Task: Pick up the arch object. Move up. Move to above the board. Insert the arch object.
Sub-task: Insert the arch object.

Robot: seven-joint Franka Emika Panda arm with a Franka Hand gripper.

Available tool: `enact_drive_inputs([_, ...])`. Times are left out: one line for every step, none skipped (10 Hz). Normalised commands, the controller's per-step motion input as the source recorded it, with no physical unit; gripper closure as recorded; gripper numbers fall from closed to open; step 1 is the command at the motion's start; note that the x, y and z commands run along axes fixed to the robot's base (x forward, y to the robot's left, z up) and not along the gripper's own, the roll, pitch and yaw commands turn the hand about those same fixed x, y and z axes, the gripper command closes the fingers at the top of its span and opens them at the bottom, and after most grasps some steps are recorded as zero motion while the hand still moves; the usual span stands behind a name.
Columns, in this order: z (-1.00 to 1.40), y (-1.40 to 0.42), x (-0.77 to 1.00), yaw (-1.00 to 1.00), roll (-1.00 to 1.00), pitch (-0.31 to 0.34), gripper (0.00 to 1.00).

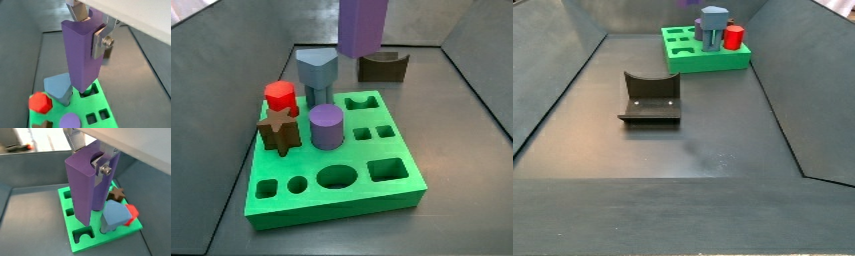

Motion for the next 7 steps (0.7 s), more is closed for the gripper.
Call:
enact_drive_inputs([-0.19,0.00,0.00,-1.00,0.06,-0.004,1.00])
enact_drive_inputs([-0.18,0.00,0.00,-1.00,0.06,-0.006,1.00])
enact_drive_inputs([-0.18,0.00,0.00,-1.00,0.06,-0.006,1.00])
enact_drive_inputs([-0.17,0.00,0.00,-1.00,0.06,-0.013,1.00])
enact_drive_inputs([-0.16,0.00,0.00,-1.00,0.05,-0.017,1.00])
enact_drive_inputs([-0.13,0.00,0.00,-1.00,0.03,-0.033,1.00])
enact_drive_inputs([-0.13,0.00,0.20,-0.90,0.07,-0.043,1.00])
